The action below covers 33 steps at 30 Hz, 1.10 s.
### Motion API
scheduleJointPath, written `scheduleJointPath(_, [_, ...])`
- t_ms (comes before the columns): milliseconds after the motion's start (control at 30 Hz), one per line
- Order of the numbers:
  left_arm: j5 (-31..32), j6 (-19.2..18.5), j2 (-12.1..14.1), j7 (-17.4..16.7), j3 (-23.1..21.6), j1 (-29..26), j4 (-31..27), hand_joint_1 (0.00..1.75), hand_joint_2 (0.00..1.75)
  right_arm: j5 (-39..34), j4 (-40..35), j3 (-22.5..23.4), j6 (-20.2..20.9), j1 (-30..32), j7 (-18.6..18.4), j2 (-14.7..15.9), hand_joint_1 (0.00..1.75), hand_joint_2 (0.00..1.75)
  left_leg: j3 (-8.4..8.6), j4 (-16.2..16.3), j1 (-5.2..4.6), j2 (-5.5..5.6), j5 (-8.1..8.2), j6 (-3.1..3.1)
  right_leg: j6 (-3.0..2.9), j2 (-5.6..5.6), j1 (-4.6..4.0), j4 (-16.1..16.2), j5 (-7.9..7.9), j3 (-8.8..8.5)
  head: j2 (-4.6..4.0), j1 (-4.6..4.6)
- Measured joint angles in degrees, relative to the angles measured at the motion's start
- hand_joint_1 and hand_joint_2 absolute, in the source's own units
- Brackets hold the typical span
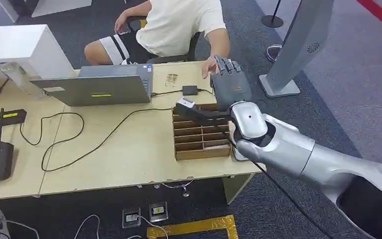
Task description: Pass the card to the sensor for recognition and then transmit it.
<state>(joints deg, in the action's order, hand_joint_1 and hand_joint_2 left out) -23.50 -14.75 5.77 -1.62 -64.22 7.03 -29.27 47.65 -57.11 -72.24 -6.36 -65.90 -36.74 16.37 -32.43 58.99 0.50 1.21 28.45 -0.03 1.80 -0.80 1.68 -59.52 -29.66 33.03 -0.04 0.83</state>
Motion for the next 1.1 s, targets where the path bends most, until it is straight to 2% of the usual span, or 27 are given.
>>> scheduleJointPath(67, [-0.1, 0.0, 0.2, 0.0, -0.5, 0.0, -1.0, 0.0, 0.0, 0.6, 2.3, -1.0, 0.3, -0.6, -0.1, -0.4, 1.71, 1.75, -0.04, 0.0, 0.0, 0.0, 0.0, 0.0, 0.0, 0.0, 0.0, 0.0, 0.0, 0.06, 0.0, 0.0])
scheduleJointPath(100, [-0.1, 0.4, 0.2, -0.1, -0.8, 0.0, -1.3, 0.0, 0.0, 0.9, 3.8, -1.4, 0.3, -0.8, -0.1, -0.5, 1.59, 1.75, -0.04, 0.0, 0.0, 0.01, 0.0, 0.0, 0.0, 0.01, 0.0, 0.0, 0.0, 0.06, 0.0, 0.0])
scheduleJointPath(133, [0.0, 1.6, 0.3, -0.1, -1.1, 0.0, -1.7, 0.0, 0.0, 1.2, 5.2, -1.8, 0.3, -1.0, -0.1, -0.7, 0.1, 1.75, -0.06, 0.0, 0.0, 0.03, 0.0, 0.0, 0.0, 0.05, 0.0, 0.0, 0.0, 0.06, 0.0, 0.0])
scheduleJointPath(167, [0.1, 2.2, 0.3, 0.0, -1.3, 0.0, -2.0, 0.0, 0.0, 1.5, 6.2, -2.1, 0.3, -1.0, -0.2, -0.7, 0.0, 1.75, -0.06, 0.0, 0.0, 0.04, 0.0, 0.0, 0.0, 0.06, 0.0, 0.0, 0.0, 0.06, 0.0, 0.02])
scheduleJointPath(333, [1.3, 2.5, 0.3, 0.0, -1.2, -0.2, -2.4, 0.0, 0.0, 2.8, 8.9, -2.7, -0.4, -1.1, -0.2, -0.7, 0.0, 1.75, -0.05, 0.0, 0.0, -0.01, 0.02, 0.0, 0.0, -0.01, 0.0, 0.0, 0.0, 0.09, 0.0, 0.02])
scheduleJointPath(567, [2.3, 2.5, 0.3, 0.0, -0.5, -0.7, -2.4, 0.0, 0.0, 9.8, 9.5, -1.3, -2.5, -0.7, -0.3, 0.6, 0.0, 1.75, -0.03, 0.0, 0.01, -0.02, 0.01, 0.0, 0.0, -0.01, -0.01, 0.0, 0.0, 0.07, 0.0, 0.0])
scheduleJointPath(667, [2.7, 2.5, 0.2, 2.2, 0.9, -1.2, -2.2, 0.0, 0.0, 14.5, 8.8, 0.6, -4.7, -0.7, -0.3, 1.9, 0.0, 1.75, -0.02, 0.0, 0.01, 0.0, 0.01, 0.0, 0.0, 0.0, -0.01, 0.0, 0.0, 0.07, 0.0, -0.02])
scheduleJointPath(700, [3.3, 2.5, 0.0, 2.7, 1.7, -1.4, -2.1, 0.0, 0.0, 15.6, 7.7, 1.2, -5.4, -0.7, -0.3, 2.7, 0.0, 0.0, 0.0, 0.0, 0.0, 0.0, 0.01, 0.0, 0.0, 0.01, 0.0, 0.0, 0.0, 0.07, 0.0, 0.02])
scheduleJointPath(900, [9.8, 2.4, -0.2, 4.0, 6.6, -2.7, -1.4, 0.0, 0.0, 21.1, 2.5, 6.7, -10.4, 0.6, -0.3, 8.9, 0.0, 0.0, 0.1, 0.1, 0.0, -0.01, 0.03, 0.02, 0.0, -0.02, -0.01, 0.1, 0.0, 0.03, 0.0, 0.0])
scheduleJointPath(1000, [14.5, 2.4, -0.2, 4.0, 10.2, -3.7, -1.2, 0.0, 0.0, 23.3, -1.3, 12.7, -13.9, 5.7, -0.3, 14.5, 0.0, 0.0, 0.19, 0.1, 0.01, 0.04, 0.07, 0.08, 0.0, 0.05, -0.02, 0.2, 0.0, -0.11, 0.0, 0.02])
scheduleJointPath(1100, [16.0, 2.4, -0.3, 4.0, 13.4, -4.4, -0.9, 0.0, 0.0, 24.8, -5.0, 20.3, -17.1, 13.2, -0.3, 19.8, 0.0, 0.0, 0.25, 0.1, 0.07, 0.08, 0.15, 0.09, 0.01, 0.09, -0.09, 0.3, -0.01, -0.29, 0.0, 0.0])
